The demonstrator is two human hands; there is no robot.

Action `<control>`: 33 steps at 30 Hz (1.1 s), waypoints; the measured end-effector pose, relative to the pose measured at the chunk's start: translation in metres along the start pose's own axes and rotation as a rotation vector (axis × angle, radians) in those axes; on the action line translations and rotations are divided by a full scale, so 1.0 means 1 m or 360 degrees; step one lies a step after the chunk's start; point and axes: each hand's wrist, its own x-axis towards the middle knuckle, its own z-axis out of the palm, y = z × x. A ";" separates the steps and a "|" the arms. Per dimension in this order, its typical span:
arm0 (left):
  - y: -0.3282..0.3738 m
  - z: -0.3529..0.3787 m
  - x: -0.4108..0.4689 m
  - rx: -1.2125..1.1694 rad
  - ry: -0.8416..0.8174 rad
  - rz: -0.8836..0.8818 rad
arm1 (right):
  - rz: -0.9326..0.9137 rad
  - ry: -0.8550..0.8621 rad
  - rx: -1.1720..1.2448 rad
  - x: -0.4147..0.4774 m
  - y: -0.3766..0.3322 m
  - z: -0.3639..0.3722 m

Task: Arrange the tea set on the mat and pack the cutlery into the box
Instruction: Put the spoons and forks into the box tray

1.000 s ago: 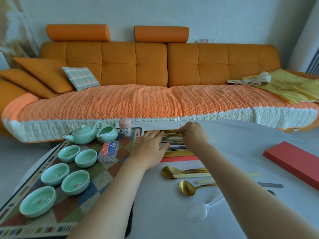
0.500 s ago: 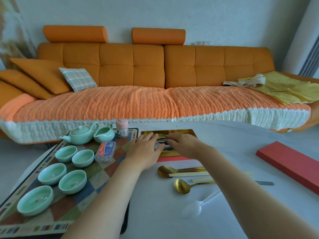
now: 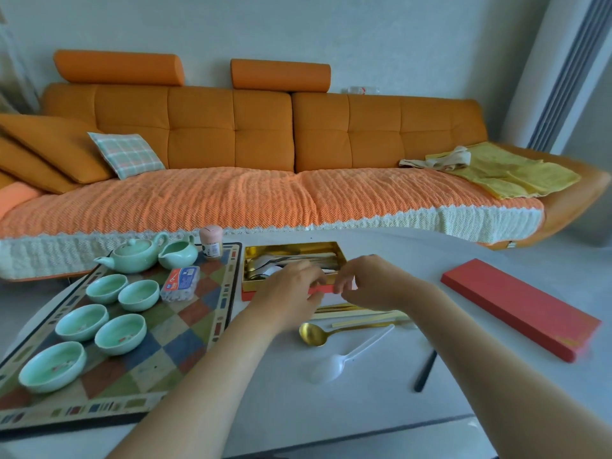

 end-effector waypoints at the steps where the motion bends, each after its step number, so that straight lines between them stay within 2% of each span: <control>1: 0.006 0.002 -0.002 -0.0019 -0.0065 -0.0009 | 0.0022 -0.0086 -0.0034 -0.007 0.003 0.001; 5: 0.023 0.012 -0.004 -0.0042 -0.0227 0.0049 | 0.0112 -0.0202 -0.0116 -0.030 0.016 -0.001; 10: 0.032 0.022 -0.001 0.0020 -0.0245 0.0096 | 0.0228 -0.0182 -0.0185 -0.039 0.029 0.004; 16: 0.033 0.026 0.003 0.0073 -0.0238 0.0106 | 0.0164 -0.0186 -0.0152 -0.034 0.031 0.010; 20: 0.031 0.027 0.004 0.0010 -0.0237 0.0043 | 0.0102 -0.0210 -0.0066 -0.027 0.027 0.015; 24: 0.016 0.017 0.008 -0.0216 -0.0243 -0.0134 | 0.0057 -0.0028 0.0111 -0.017 0.021 0.016; 27: -0.001 0.001 0.015 -0.0304 -0.0082 -0.0224 | 0.0032 0.0111 0.0152 -0.005 0.018 0.013; 30: -0.022 -0.014 0.019 -0.0269 0.0197 -0.0308 | 0.0070 0.0260 0.0235 0.007 0.019 0.012; 33: -0.046 -0.020 0.017 -0.0215 0.0368 -0.0423 | 0.0056 0.0430 0.0195 0.023 0.020 0.015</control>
